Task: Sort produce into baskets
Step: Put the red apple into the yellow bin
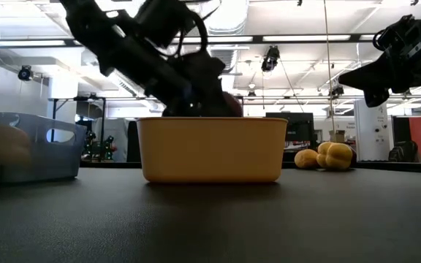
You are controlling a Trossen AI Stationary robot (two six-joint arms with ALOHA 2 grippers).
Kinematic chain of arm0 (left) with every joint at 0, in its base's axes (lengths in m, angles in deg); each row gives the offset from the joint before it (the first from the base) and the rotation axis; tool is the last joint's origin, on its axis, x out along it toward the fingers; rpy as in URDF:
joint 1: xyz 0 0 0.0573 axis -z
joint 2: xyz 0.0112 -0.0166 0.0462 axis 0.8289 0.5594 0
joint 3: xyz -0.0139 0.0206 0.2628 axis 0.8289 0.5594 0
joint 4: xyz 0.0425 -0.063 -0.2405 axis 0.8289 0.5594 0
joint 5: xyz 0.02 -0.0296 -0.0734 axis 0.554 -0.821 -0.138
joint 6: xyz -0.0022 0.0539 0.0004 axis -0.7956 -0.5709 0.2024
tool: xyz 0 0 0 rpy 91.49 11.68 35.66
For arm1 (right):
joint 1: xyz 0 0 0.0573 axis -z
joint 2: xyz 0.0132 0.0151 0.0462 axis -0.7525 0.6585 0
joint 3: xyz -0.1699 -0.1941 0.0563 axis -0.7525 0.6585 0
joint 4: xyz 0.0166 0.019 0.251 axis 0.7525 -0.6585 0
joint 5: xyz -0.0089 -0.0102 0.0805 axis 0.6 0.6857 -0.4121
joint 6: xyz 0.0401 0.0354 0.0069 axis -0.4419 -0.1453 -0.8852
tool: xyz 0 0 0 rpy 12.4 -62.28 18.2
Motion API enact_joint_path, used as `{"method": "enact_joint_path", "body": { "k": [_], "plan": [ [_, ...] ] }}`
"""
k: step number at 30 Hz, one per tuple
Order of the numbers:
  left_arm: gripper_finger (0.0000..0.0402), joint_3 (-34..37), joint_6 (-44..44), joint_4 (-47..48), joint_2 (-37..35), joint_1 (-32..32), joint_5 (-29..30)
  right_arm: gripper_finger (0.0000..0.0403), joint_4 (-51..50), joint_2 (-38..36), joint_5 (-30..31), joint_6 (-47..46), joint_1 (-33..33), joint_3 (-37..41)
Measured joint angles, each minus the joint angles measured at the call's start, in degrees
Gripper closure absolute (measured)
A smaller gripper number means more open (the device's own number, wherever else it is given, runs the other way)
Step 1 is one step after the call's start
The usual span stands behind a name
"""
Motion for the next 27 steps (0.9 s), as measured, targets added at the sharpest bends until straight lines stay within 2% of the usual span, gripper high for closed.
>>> {"method": "enact_joint_path", "body": {
  "k": [4, 7, 10, 15, 27],
  "plan": [
    [0.0100, 0.0, 1.2, -2.8, 1.5, -0.5, 0.0, 0.0393, 4.2, 0.0, 1.0, -0.9, 0.0, 0.0],
    [0.0099, 0.0, 1.1, -4.3, 3.3, -0.4, -0.6, 0.0393, 6.1, 0.0, 1.0, -9.7, 0.0, 0.0],
    [0.0079, 0.1, 1.6, -8.3, 4.7, -0.5, -3.1, 0.0393, 6.6, -0.1, 1.1, -17.2, 0.0, 0.0],
    [0.0060, 0.0, 3.1, -9.8, 6.2, -0.5, -3.1, 0.0393, 7.3, 0.2, 4.9, -17.4, 0.0, 0.0],
    [0.0062, 0.0, -0.3, -10.0, 6.3, -0.5, -3.1, 0.0393, 7.3, 2.0, 4.2, -17.6, 0.0, 0.0]
  ]
}}
